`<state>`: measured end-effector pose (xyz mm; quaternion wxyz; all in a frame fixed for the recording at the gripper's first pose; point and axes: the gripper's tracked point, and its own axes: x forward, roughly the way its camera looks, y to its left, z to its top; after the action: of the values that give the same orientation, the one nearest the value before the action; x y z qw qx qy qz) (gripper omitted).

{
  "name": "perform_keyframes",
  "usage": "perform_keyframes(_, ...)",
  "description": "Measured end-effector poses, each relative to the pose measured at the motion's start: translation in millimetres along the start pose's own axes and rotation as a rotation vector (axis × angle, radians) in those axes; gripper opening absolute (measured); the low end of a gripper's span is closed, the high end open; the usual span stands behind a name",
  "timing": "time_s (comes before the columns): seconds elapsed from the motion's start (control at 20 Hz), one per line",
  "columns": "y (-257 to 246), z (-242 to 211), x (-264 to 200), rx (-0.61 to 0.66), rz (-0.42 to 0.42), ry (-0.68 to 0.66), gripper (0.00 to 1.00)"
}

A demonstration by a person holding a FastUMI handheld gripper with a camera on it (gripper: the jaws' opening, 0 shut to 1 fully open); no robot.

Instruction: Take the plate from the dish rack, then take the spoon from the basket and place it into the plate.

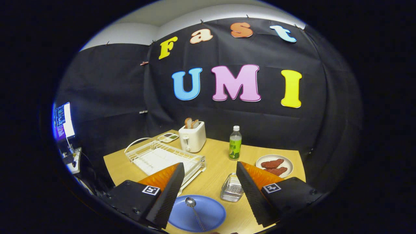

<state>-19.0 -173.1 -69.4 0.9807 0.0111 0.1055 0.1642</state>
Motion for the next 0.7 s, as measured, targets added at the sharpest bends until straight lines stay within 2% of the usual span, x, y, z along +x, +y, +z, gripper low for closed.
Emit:
perform_keyframes(0.2, -32, 44, -13, 0.054, -0.157, -0.074, 0.98)
perform_keyframes(0.45, -56, 65, -35, 0.114, -0.363, -0.111, 0.98)
perform_keyframes(0.7, -47, 74, -54, 0.121, -0.478, -0.136, 0.98)
